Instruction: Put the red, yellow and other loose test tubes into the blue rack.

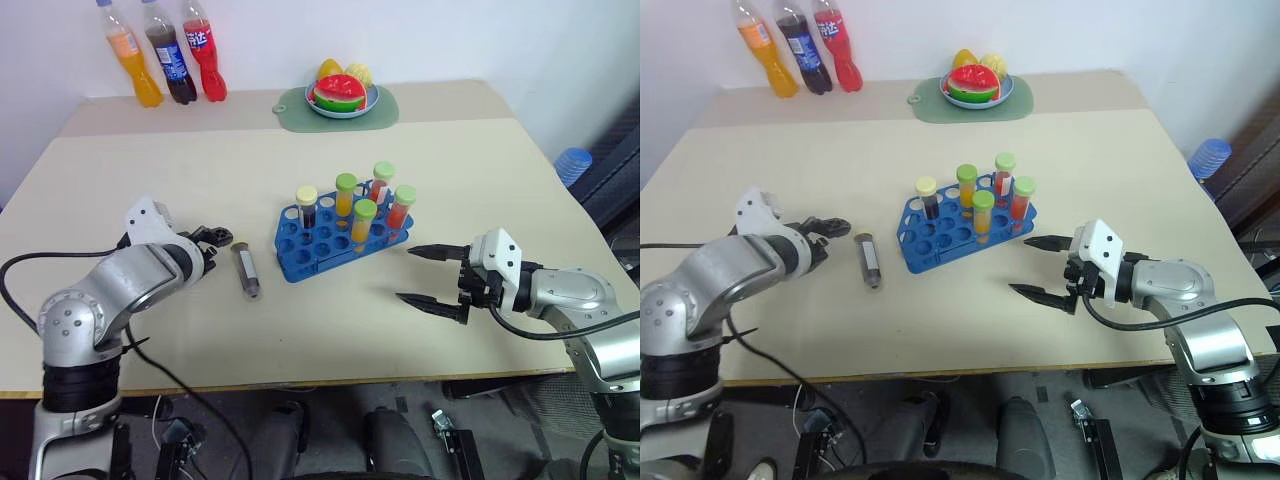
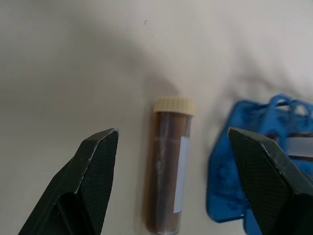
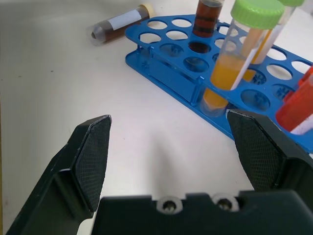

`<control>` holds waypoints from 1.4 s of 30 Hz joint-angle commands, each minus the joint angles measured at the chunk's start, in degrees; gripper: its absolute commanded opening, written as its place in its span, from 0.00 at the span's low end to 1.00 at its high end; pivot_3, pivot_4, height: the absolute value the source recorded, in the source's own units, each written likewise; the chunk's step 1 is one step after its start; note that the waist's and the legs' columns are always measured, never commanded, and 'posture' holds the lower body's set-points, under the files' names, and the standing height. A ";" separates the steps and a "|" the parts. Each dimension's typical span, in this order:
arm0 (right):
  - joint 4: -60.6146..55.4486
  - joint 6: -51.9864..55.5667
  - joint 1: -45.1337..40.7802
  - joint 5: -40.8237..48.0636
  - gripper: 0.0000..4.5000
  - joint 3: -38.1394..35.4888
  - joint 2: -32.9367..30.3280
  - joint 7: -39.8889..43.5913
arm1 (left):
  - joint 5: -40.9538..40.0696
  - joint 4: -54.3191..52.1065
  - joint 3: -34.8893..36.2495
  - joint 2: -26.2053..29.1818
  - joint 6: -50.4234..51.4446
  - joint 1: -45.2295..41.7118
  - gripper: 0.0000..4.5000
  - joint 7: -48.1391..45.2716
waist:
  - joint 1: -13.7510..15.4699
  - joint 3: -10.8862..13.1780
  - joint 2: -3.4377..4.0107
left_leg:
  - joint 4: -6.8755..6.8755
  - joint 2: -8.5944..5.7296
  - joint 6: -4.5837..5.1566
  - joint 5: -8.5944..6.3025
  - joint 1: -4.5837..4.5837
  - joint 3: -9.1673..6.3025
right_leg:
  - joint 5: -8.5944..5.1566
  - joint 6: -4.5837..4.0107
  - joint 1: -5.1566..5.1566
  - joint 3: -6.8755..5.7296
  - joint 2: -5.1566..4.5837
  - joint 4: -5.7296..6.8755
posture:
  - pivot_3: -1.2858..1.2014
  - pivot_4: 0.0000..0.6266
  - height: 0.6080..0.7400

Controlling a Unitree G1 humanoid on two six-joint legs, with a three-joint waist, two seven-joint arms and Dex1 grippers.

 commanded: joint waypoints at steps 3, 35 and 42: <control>-3.27 0.49 -0.53 1.17 0.92 -1.20 0.34 -1.41 | -0.35 7.75 0.85 -5.95 5.59 -7.41 0.82 10.28 | 0.93 0.00 -0.09 | 0.07 -0.04 -0.03 0.02 -0.01 0.00 | 0.03 0.05 0.01 -0.01 -0.01 0.02 | 0.52 0.24 1.00; -13.61 1.54 10.13 -1.55 0.94 -2.45 9.42 -19.42 | 58.19 13.50 -17.63 14.45 -8.11 -13.55 0.16 -133.23 | 1.32 -0.20 0.27 | 0.01 0.30 -0.05 0.10 -0.53 0.60 | -0.08 -0.23 -0.43 -0.04 -0.10 -0.07 | 0.52 0.24 1.00; -17.06 1.88 13.93 -2.83 0.94 -3.44 11.36 -23.72 | 76.62 31.12 -22.04 -0.81 -26.14 -20.50 0.16 -136.22 | 1.19 -0.06 -0.07 | 0.16 0.26 -0.09 0.18 -0.90 0.66 | 0.21 0.16 -0.60 -0.11 -0.11 -0.28 | 0.52 0.24 1.00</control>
